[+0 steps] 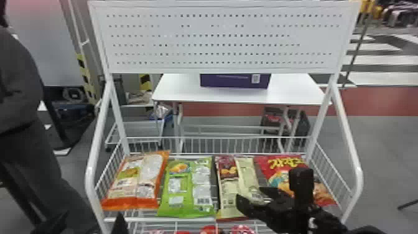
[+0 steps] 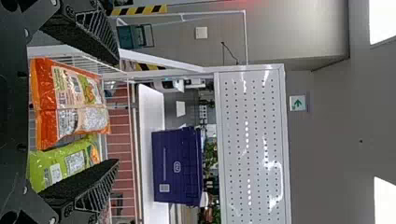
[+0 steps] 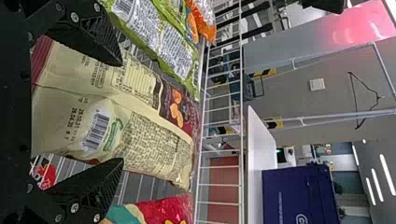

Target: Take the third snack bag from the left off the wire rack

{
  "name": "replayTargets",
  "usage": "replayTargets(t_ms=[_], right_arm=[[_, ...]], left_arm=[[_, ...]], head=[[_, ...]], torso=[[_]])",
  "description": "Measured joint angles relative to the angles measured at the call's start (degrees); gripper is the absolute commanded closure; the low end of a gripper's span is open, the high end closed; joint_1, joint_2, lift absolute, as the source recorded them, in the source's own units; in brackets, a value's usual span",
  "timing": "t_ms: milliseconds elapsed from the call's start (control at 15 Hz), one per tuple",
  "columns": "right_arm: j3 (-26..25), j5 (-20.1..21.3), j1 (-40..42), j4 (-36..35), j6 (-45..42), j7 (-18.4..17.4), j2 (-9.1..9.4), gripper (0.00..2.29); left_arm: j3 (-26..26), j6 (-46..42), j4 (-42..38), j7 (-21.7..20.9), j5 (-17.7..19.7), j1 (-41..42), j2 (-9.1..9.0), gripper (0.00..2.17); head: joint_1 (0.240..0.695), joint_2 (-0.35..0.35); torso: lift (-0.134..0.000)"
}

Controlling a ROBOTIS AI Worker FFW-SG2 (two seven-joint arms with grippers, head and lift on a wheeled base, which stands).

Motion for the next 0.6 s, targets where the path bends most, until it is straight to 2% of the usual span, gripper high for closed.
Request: replayTargets(t_ms=[67, 133, 200, 267, 600], right_arm=[[0.6, 0.2, -0.9, 0.7, 0.9, 0.4, 0.19, 0.68], [1.2, 0.6, -1.8, 1.4, 2.0, 0.8, 0.45, 1.3], [1.6, 1.0, -2.5, 1.7, 3.2, 1.0, 0.72, 2.04], [1.8, 1.4, -2.9, 1.8, 4.2, 0.9, 0.96, 2.24], [1.4, 2.4, -1.5, -0.5, 5.5, 0.6, 1.07, 2.24]], left_arm=[[0.0, 0.0, 0.1, 0.0, 0.0, -0.1, 0.03, 0.15], [0.1, 0.0, 0.2, 0.0, 0.0, -0.1, 0.06, 0.15], [0.1, 0.0, 0.2, 0.1, 0.0, -0.1, 0.07, 0.15], [0.2, 0.0, 0.3, 0.1, 0.0, -0.2, 0.08, 0.15], [0.5, 0.0, 0.7, 0.0, 0.5, -0.8, 0.28, 0.15]], head=[[0.499, 0.0], [0.499, 0.0], [0.499, 0.0], [0.499, 0.0], [0.499, 0.0]], torso=[[0.0], [0.0], [0.0], [0.0], [0.0]])
